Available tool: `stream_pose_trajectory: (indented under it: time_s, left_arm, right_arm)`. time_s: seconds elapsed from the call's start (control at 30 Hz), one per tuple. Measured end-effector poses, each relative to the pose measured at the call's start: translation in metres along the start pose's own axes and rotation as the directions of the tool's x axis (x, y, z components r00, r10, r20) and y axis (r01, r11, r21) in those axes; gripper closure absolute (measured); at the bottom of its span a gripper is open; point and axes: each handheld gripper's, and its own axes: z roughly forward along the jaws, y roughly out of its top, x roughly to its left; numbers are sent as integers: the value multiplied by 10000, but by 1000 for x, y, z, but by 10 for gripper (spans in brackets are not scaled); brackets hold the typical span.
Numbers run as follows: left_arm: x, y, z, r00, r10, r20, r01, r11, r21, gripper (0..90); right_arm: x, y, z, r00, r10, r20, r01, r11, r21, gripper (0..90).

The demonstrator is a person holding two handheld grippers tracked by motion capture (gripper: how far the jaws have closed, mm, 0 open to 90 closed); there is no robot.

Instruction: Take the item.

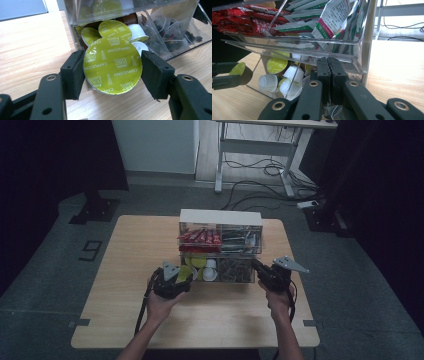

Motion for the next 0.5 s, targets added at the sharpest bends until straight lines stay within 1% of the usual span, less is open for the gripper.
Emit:
stream_pose_trajectory:
  time_s: [0.27, 0.5]
  left_arm:
    - [9, -3, -4, 9997, 52, -259, -49, 9999, 108, 385]
    - [21, -8, -7, 9990, -121, -433, 128, 9998, 170, 385]
  right_arm:
    - [0, 0, 0, 10000, 10, -4, -10, 10000, 1, 872]
    - [0, 0, 0, 10000, 2, 12, -2, 10000, 13, 872]
